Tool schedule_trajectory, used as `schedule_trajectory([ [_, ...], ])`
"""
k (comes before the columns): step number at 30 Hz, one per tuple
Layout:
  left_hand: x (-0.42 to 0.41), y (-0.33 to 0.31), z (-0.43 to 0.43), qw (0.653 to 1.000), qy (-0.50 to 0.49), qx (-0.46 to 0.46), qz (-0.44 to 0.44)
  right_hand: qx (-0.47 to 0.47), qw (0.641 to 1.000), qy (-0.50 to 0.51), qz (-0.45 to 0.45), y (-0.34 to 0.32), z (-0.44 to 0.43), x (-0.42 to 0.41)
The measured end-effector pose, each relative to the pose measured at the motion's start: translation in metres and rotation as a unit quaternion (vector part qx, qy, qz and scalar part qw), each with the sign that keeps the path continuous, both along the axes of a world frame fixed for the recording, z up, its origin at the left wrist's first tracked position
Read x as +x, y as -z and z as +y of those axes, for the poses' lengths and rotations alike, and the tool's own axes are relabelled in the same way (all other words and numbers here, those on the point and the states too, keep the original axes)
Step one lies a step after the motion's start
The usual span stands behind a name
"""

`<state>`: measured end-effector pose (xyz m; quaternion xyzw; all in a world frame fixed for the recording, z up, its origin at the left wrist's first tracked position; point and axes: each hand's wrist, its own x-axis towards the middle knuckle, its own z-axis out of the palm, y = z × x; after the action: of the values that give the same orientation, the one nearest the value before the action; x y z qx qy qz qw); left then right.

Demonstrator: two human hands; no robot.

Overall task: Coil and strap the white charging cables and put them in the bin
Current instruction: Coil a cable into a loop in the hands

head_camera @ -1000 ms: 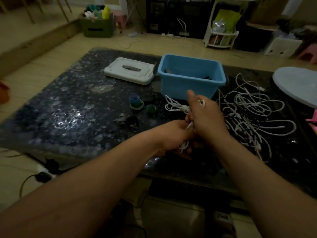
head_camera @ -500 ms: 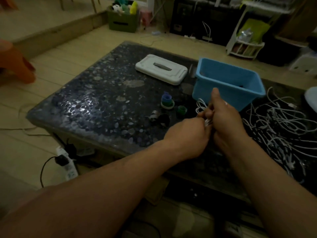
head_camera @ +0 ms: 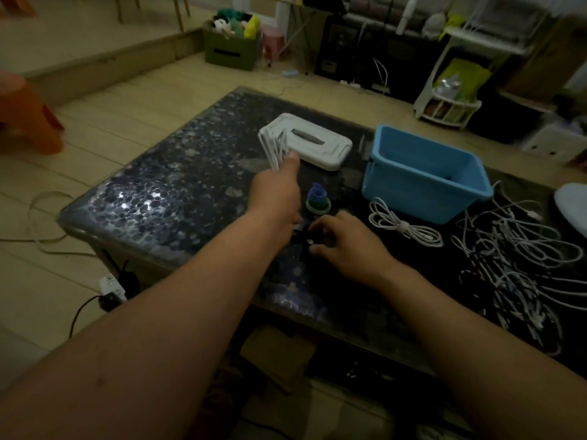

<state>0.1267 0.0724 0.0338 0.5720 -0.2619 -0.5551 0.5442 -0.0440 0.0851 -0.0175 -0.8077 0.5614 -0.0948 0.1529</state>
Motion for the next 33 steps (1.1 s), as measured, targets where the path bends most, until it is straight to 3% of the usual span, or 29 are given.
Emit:
schedule_trajectory([
  [9,-0.007,-0.003,-0.004,1.000,0.019,-0.015,0.012,-0.052,0.997,0.031,-0.043,-0.007,-0.016,-0.015],
  [15,-0.014,-0.002,-0.002,0.999,0.024,-0.033,0.008,-0.021,0.998,-0.033,0.047,-0.002,-0.016,0.004],
  [20,-0.011,0.009,0.002,0.995,0.077,-0.015,-0.055,-0.036,0.998,0.028,-0.042,-0.013,-0.014,-0.007],
  [24,-0.025,0.028,0.009,0.970,0.158,-0.002,-0.187,-0.005,0.991,0.082,-0.107,-0.026,-0.005,-0.032],
  [26,-0.034,0.032,0.014,0.957,0.199,-0.001,-0.211,0.027,0.975,0.123,-0.183,-0.028,0.002,-0.041],
  [29,-0.044,0.038,0.019,0.944,0.238,-0.015,-0.230,0.107,0.909,0.178,-0.361,-0.026,0.011,-0.043],
  [33,-0.045,0.044,0.014,0.955,0.190,-0.024,-0.225,0.185,0.829,0.224,-0.478,-0.017,0.011,-0.042],
])
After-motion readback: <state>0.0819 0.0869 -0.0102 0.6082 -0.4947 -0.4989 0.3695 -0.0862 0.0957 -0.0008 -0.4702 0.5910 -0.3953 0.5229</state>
